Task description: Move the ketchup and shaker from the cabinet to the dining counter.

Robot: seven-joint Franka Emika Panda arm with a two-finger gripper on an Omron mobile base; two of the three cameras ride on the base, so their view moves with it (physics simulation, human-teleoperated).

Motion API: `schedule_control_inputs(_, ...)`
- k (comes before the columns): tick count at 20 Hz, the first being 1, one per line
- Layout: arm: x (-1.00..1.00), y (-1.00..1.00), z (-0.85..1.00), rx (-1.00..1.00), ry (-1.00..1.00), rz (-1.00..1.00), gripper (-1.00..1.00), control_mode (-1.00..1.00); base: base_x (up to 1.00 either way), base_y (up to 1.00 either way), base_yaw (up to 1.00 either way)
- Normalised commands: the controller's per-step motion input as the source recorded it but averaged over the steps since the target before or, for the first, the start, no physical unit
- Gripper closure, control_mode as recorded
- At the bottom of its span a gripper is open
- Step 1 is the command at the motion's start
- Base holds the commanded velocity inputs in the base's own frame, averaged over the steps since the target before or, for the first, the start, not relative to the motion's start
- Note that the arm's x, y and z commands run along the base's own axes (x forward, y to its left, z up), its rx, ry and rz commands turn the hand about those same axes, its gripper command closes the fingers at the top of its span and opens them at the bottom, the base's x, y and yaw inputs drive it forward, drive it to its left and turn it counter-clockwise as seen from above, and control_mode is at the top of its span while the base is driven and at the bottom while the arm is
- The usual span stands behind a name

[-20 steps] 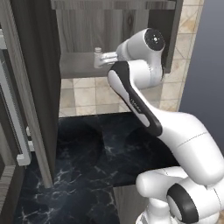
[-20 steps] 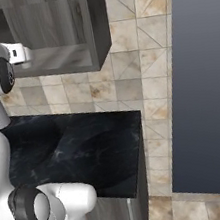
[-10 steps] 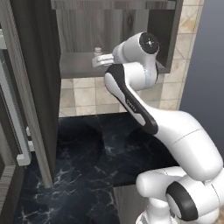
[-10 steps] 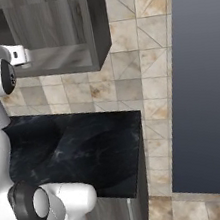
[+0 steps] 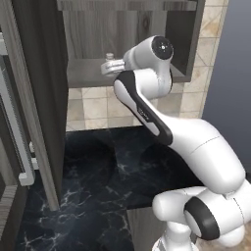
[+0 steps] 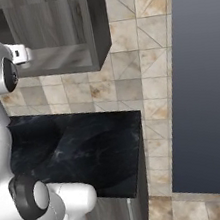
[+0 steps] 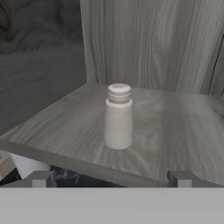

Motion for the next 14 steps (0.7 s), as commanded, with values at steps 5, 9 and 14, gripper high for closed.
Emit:
schedule_control_inputs(5, 0.25, 0.0, -0.02, 0.0, 0.0, 0.0, -1.0, -1.0, 0.0, 0.0, 0.0)
schedule_control_inputs(9, 0.21, 0.04, -0.01, 0.0, 0.0, 0.0, -1.0, -1.0, 0.0, 0.0, 0.0)
schedule_control_inputs(14, 0.17, 0.01, 0.0, 0.0, 0.03, 0.0, -1.0, -1.0, 0.0, 0.0, 0.0)
